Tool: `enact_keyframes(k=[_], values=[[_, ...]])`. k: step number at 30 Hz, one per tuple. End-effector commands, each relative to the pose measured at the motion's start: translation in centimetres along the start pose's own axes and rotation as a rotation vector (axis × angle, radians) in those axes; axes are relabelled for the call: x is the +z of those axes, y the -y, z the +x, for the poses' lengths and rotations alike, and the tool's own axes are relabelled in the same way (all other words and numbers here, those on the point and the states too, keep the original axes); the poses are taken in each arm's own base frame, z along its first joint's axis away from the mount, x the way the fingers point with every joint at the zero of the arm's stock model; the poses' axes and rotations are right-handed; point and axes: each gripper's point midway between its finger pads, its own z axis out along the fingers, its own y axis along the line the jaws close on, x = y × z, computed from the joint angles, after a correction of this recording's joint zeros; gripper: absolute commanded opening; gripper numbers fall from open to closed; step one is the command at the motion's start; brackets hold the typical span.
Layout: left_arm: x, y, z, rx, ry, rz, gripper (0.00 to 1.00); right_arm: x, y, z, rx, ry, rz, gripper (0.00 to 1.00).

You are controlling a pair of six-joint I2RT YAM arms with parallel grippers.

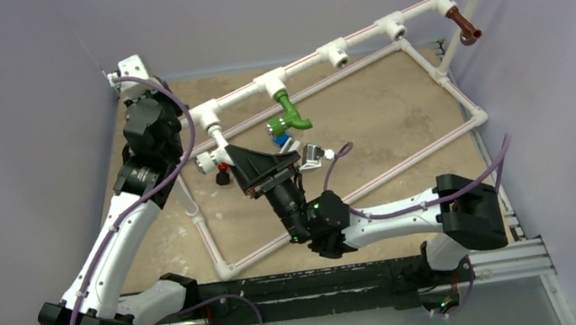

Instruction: Install the water faucets

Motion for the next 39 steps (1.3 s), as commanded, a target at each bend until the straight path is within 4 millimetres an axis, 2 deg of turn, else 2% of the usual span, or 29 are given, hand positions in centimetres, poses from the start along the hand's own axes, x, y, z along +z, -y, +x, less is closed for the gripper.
enact_keyframes(k=[1,9,17,22,25,28,32,39], values=[[-0.5,-1.3,9.4,0.181,-0.281,-0.015,0.00,-0.9,-6.4,-2.0,0.246,-0.008,-0.128,0.74],[-0.5,-1.4,9.3,0.182,-0.280,-0.018,0.00,-2.5,-4.4,-0.9,0.090,-0.121,-0.069,0.81],[-0.4,-1.3,9.7,0.188,-0.289,-0.017,0.00,-3.9,-4.2,-2.7,-0.179,-0.174,-0.043,0.81],[-0.3,-1.3,9.9,0.188,-0.292,-0.017,0.00,-4.5,-4.8,-3.3,-0.376,-0.220,-0.062,0.80],[-0.3,-1.3,9.9,0.189,-0.293,-0.016,0.00,-4.4,-6.2,-2.7,-0.580,-0.282,-0.129,0.79],[-0.3,-1.3,10.0,0.190,-0.295,-0.017,0.00,-3.4,-6.9,-2.3,-0.912,-0.320,-0.186,0.78],[-0.3,-1.3,9.8,0.188,-0.291,-0.017,0.00,-3.2,-7.7,-1.2,-1.224,-0.422,-0.297,0.78],[-0.4,-1.3,9.8,0.188,-0.291,-0.015,0.00,-3.8,-7.3,-0.3,-1.763,-0.566,-0.527,0.82]])
